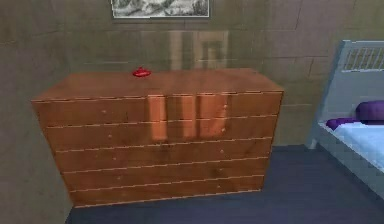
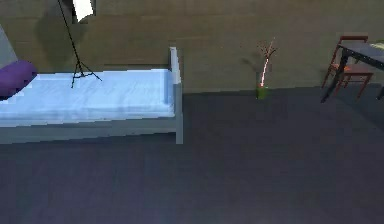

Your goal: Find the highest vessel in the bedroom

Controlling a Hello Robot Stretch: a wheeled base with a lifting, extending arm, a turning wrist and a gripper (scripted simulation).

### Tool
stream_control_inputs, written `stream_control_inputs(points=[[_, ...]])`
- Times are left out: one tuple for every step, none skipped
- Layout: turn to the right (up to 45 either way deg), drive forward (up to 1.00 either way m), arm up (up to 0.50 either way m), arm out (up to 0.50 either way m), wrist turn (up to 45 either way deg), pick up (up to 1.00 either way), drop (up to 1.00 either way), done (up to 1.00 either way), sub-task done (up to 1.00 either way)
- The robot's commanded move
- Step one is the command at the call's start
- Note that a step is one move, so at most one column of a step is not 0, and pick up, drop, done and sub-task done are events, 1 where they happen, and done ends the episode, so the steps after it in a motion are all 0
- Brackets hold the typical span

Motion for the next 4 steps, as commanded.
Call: stream_control_inputs(points=[[-27.0, 0.0, 0.0, 0.0, 0.0, 0.0, 0.0, 0.0, 0.0], [0.0, 0.7, 0.0, 0.0, 0.0, 0.0, 0.0, 0.0, 0.0], [21.0, 0.0, 0.0, 0.0, 0.0, 0.0, 0.0, 0.0, 0.0], [0.0, 0.0, 0.0, 0.0, 0.0, 0.0, 0.0, 1.0, 0.0]])
